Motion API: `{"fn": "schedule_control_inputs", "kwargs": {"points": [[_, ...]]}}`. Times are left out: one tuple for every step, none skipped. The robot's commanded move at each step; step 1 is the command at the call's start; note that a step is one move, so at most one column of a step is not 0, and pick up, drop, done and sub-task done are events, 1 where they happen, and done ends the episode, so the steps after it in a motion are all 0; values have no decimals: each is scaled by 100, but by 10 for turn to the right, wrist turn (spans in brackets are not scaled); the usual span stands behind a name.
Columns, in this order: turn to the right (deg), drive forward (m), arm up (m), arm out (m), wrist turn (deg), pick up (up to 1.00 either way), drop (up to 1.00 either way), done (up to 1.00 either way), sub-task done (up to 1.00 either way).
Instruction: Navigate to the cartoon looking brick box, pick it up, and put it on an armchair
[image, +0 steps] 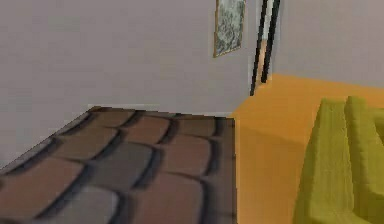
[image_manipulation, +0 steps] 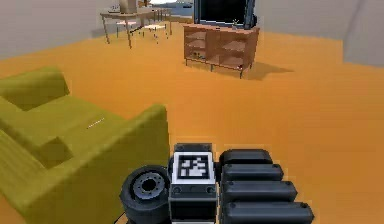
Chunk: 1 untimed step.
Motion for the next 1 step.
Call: {"fn": "schedule_control_inputs", "kwargs": {"points": [[0, 55, 0, 0, 0, 0, 0, 0, 0]]}}
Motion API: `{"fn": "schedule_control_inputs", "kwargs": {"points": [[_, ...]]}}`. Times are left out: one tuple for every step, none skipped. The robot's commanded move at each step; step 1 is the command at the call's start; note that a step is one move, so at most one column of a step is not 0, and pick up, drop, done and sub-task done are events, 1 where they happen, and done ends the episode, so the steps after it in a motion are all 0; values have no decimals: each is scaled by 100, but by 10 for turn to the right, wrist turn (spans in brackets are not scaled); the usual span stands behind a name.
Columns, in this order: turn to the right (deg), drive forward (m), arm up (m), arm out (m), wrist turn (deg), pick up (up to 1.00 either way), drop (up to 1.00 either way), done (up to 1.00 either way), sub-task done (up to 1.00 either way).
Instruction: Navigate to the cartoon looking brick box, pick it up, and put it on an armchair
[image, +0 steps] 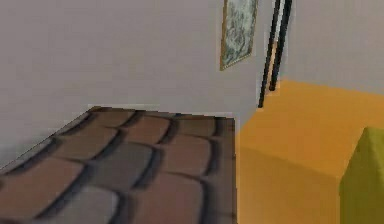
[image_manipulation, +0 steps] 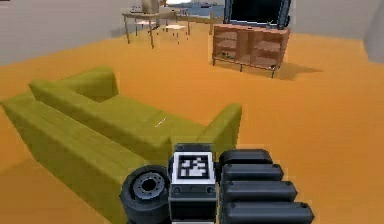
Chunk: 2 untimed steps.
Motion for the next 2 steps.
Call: {"fn": "schedule_control_inputs", "kwargs": {"points": [[270, 0, 0, 0, 0, 0, 0, 0, 0], [0, 100, 0, 0, 0, 0, 0, 0, 0]]}}
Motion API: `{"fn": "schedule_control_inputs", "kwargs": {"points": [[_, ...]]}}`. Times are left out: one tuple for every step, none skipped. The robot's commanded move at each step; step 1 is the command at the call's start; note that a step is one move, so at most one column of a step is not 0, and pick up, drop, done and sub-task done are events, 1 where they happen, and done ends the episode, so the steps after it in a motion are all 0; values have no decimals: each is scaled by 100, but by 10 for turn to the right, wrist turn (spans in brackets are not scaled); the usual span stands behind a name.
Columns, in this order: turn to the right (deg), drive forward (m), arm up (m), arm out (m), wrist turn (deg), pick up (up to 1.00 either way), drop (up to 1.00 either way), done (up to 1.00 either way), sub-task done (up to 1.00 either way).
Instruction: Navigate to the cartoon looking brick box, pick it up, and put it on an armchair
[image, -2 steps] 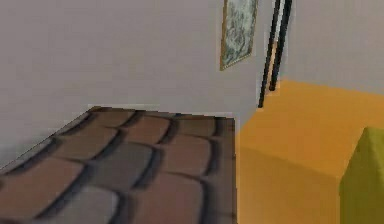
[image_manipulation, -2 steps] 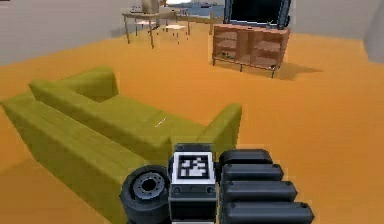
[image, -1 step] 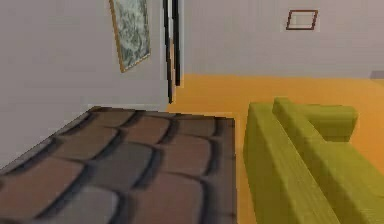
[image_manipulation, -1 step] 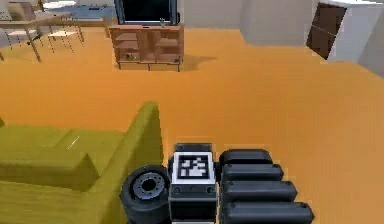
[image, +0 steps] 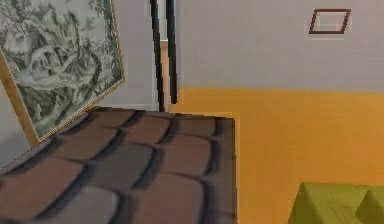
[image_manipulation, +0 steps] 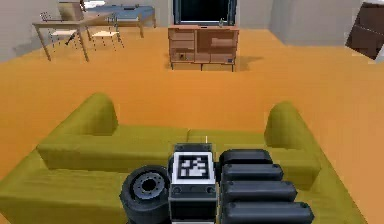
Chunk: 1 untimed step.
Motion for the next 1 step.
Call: {"fn": "schedule_control_inputs", "kwargs": {"points": [[0, 100, 0, 0, 0, 0, 0, 0, 0]]}}
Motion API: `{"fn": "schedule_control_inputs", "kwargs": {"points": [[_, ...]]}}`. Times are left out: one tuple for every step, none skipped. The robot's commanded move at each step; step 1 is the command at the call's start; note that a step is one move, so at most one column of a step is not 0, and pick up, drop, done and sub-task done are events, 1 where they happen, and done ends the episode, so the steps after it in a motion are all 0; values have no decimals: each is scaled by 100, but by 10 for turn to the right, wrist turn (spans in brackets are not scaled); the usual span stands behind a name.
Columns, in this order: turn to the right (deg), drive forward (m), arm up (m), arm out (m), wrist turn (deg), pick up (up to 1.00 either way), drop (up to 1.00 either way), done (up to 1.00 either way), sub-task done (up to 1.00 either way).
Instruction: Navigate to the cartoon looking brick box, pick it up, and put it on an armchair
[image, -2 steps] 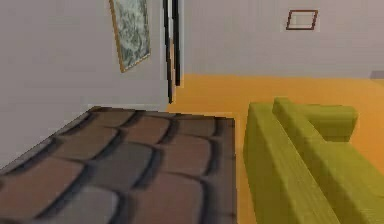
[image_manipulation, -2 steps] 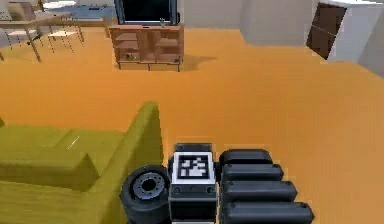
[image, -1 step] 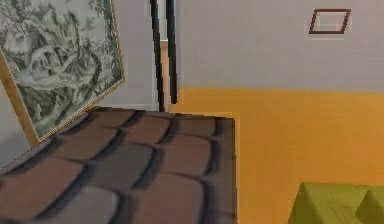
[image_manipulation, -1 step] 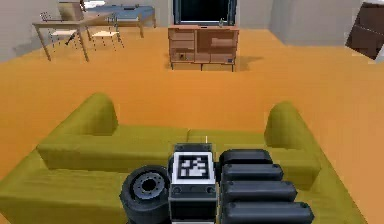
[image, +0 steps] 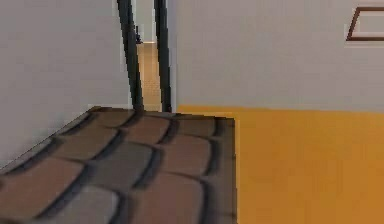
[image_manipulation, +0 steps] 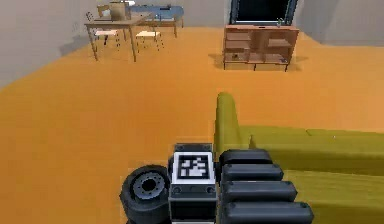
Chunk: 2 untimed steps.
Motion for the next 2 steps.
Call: {"fn": "schedule_control_inputs", "kwargs": {"points": [[0, 100, 0, 0, 0, 0, 0, 0, 0], [0, 50, 0, 0, 0, 0, 0, 0, 0]]}}
